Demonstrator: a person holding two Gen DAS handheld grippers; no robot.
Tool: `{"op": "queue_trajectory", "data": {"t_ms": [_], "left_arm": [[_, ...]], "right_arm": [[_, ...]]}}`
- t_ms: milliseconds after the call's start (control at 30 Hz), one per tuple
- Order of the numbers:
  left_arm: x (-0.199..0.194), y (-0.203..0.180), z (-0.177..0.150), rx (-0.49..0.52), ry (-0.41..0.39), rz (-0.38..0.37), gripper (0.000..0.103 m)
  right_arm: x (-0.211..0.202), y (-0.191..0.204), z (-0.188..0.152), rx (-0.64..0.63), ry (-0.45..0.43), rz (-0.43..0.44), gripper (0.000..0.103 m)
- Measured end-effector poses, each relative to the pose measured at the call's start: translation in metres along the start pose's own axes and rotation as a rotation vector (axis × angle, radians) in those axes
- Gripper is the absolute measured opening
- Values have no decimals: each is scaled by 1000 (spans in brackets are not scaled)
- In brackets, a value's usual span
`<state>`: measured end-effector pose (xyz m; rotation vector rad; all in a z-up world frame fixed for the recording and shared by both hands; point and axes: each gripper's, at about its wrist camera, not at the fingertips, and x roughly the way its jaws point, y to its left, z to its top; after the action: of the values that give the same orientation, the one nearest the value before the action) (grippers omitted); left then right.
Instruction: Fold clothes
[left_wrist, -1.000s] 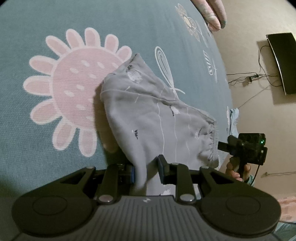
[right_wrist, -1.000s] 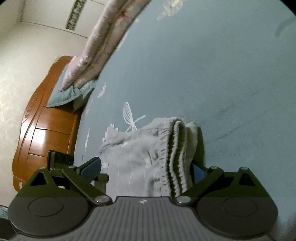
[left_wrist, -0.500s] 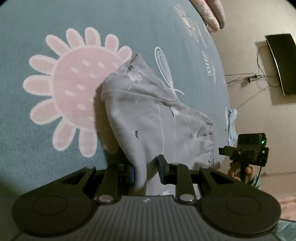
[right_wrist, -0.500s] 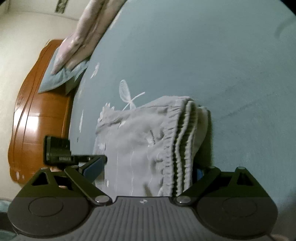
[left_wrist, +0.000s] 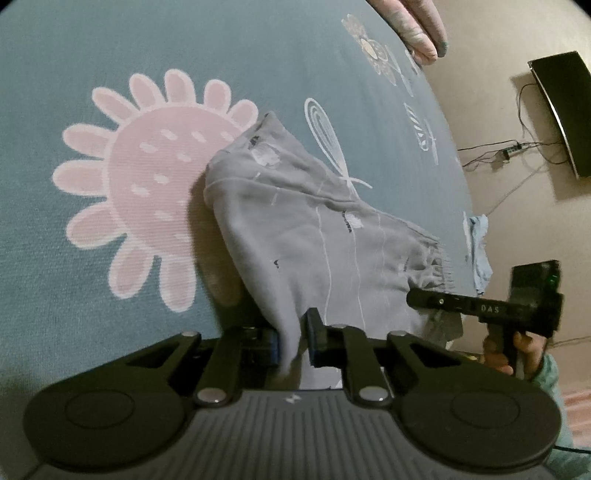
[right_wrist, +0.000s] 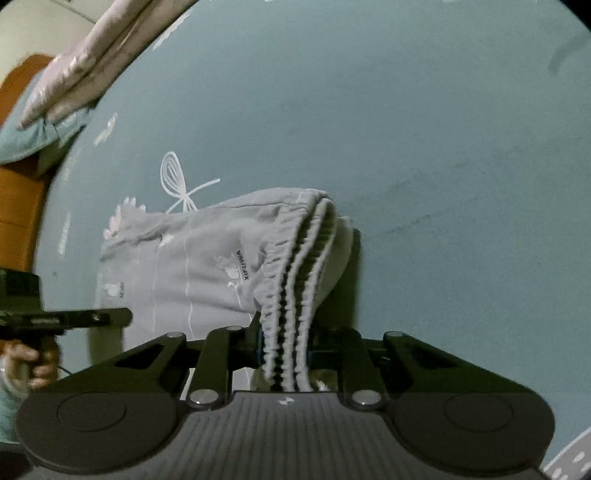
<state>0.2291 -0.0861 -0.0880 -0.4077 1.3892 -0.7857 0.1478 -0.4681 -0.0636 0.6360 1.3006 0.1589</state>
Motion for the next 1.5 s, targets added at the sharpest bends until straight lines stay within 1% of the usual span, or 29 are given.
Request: {"op": "queue_trajectory", "data": {"t_ms": [100, 200, 300, 400, 500, 667, 767, 900, 1067, 1233, 1367, 1500], "left_arm": [[-2, -8, -4, 22, -23, 37, 10], [-8, -16, -8, 51, -53, 61, 9], [-16, -23, -11, 68, -85, 54, 9], [-24, -28, -14, 83, -110, 41, 9], [-36, -33, -18, 103, -147, 51, 9], [-67, -33, -25, 105, -238, 70, 9], [-90, -29, -29, 99, -295, 91, 9], [-126, -16, -38, 67, -385, 137, 9], [-177, 10, -58, -29, -515, 201, 9], [-234, 40, -84, -140, -658, 287, 9], [-277, 62, -106, -232, -769, 376, 9], [-307, 82, -120, -310, -854, 445, 9]], "right_arm": [[-1, 24, -6, -76, -21, -100, 22], [-5, 40, -11, -126, -41, -162, 22], [-12, 61, -15, -195, -70, -215, 22], [-25, 74, -14, -261, -94, -241, 22], [-35, 92, -13, -318, -114, -243, 22], [-43, 126, -9, -446, -134, -230, 22], [-36, 158, 0, -527, -141, -225, 22], [-25, 200, 12, -634, -138, -191, 22], [4, 265, 27, -786, -124, -121, 22], [39, 344, 37, -975, -99, -38, 22], [62, 409, 34, -1120, -83, 30, 22], [91, 475, 29, -1237, -66, 90, 22]]}}
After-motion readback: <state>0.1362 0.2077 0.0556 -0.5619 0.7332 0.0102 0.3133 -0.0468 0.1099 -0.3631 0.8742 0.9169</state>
